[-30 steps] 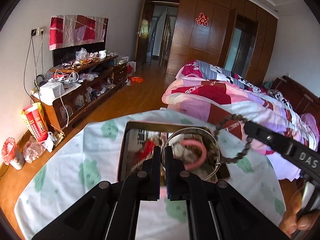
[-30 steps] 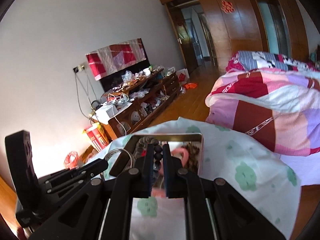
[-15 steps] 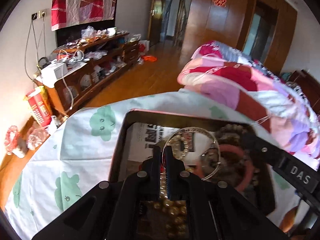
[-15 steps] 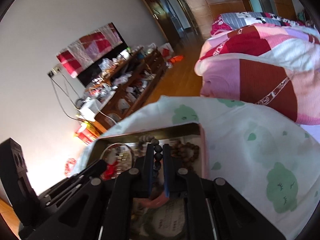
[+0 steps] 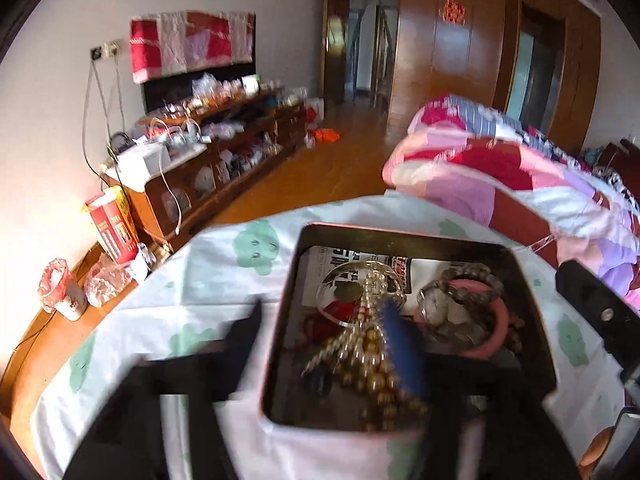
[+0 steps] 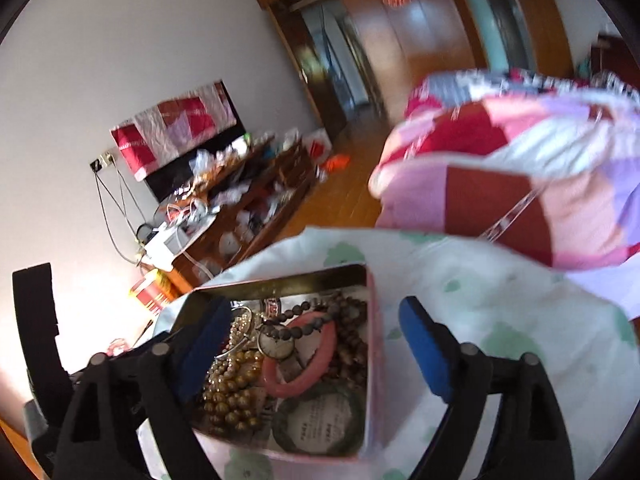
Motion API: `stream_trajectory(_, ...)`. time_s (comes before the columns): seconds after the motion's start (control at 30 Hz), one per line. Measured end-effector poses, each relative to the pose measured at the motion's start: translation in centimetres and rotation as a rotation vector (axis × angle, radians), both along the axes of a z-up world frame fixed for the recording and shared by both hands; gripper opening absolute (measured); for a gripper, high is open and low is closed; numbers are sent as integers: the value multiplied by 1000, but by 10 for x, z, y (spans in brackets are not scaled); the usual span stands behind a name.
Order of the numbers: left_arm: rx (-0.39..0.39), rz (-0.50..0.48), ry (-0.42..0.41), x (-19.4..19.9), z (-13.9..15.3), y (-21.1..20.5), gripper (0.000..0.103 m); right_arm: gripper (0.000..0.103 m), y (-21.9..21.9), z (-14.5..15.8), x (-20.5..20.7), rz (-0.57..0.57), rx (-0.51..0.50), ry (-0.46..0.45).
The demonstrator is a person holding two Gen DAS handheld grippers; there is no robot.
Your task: Organize jewelry
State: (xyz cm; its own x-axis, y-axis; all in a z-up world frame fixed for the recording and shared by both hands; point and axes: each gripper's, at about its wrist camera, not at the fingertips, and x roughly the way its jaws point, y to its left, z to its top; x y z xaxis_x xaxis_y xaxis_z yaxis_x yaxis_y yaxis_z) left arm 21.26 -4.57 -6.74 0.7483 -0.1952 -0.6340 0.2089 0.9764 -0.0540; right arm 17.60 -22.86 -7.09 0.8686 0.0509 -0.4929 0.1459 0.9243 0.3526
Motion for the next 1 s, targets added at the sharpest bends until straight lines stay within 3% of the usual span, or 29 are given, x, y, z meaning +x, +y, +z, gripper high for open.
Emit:
stream_trajectory(0.07, -10, 20, -50, -17, 5, 7, 78, 89, 5, 3, -16, -15, -46, -8)
stream_trajectory(0.3, -36, 64, -86, -56, 0, 29, 78, 93, 19, -1, -56, -56, -178, -23)
stream_trajectory(0.5, -37, 91, -188, -91, 1, 36, 78, 94, 26, -2, -83, -99, -259, -73)
stream_trajectory(0.73, -44, 96, -217, -116, -4, 40, 78, 94, 30, 2, -111, -129, -273, -164)
stream_trajectory(0.83, -43, 91, -233, -125, -5, 39, 78, 100, 29, 5, -122, -140, -239, -198)
stream_trajectory(1.0, -30, 83, -306, -143, 1, 37, 78, 100, 34, 9, -144, -169, -243, -261)
